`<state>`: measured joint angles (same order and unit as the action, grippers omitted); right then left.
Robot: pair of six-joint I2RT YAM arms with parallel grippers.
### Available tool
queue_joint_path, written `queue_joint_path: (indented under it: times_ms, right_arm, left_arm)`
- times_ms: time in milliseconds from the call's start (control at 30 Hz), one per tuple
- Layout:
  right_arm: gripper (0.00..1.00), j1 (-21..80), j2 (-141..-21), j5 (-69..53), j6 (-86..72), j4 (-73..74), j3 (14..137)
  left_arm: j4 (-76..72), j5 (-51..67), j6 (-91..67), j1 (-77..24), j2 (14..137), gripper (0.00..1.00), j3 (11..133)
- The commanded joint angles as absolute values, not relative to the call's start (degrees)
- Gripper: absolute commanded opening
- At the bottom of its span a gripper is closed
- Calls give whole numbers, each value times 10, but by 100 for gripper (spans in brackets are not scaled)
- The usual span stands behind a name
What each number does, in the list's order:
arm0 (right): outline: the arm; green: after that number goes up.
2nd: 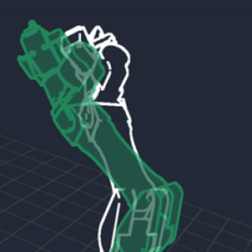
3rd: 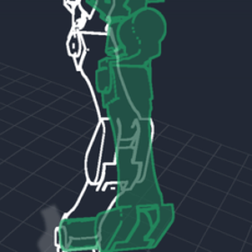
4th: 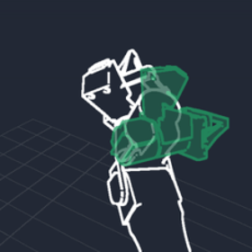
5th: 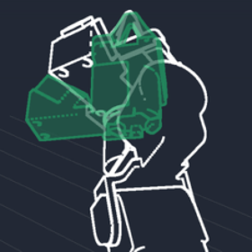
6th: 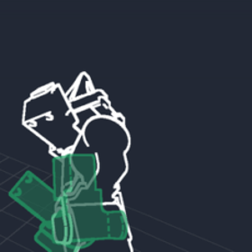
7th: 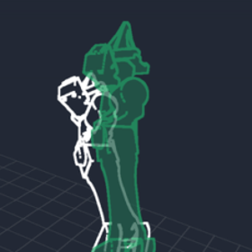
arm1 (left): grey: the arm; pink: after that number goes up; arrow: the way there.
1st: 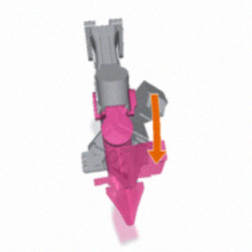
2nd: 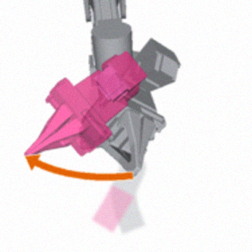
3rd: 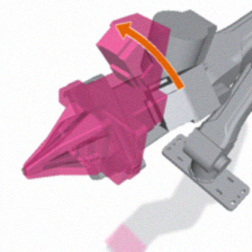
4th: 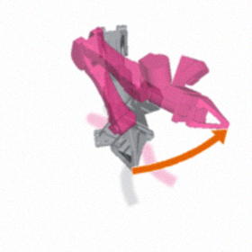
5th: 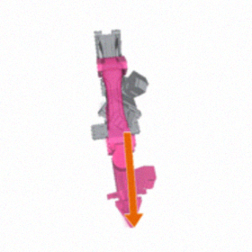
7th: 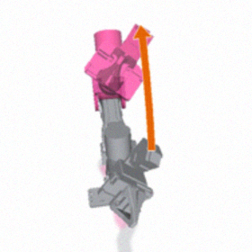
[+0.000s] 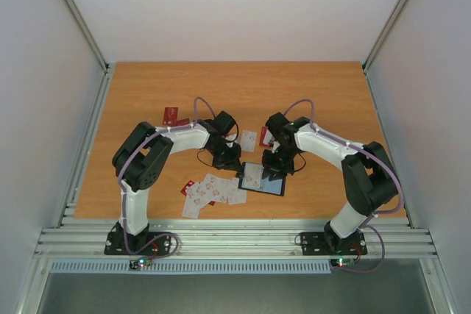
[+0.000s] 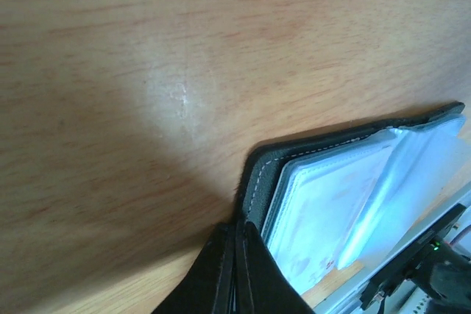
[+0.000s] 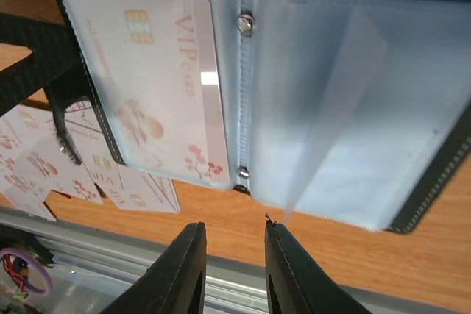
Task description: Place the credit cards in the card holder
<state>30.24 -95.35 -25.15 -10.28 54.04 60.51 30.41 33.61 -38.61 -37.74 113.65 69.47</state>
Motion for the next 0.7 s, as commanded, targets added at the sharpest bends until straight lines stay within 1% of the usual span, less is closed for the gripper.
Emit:
queue_joint_path:
  times_ms: [0, 133, 233, 300, 433, 533, 600, 667]
  right_arm:
    - [25, 306, -913, -215, -105, 579, 599]
    - [25, 307, -889, -214, -121, 575, 582]
    - [25, 307, -869, -211, -129, 572, 569]
    - [26, 307, -856, -196, -132, 577, 565]
    - [31, 306, -834, -142, -132, 597, 569]
    - [31, 303, -825, -125, -127, 600, 567]
    - [32, 296, -820, -127, -125, 591, 560]
    - [32, 284, -816, -141, -124, 576, 548]
  left_arm:
    - [267, 333, -432, -382, 1122, 5, 676]
    - [237, 343, -450, -387, 1105, 7, 661]
    - [245, 333, -445, -386, 1090, 8, 658]
    - [272, 311, -422, -387, 1080, 11, 662]
    - [306, 275, -380, -385, 1046, 20, 661]
    - [337, 243, -344, -385, 1022, 26, 668]
    - [361, 215, -321, -386, 1011, 26, 676]
    - [373, 204, -294, -388, 998, 23, 682]
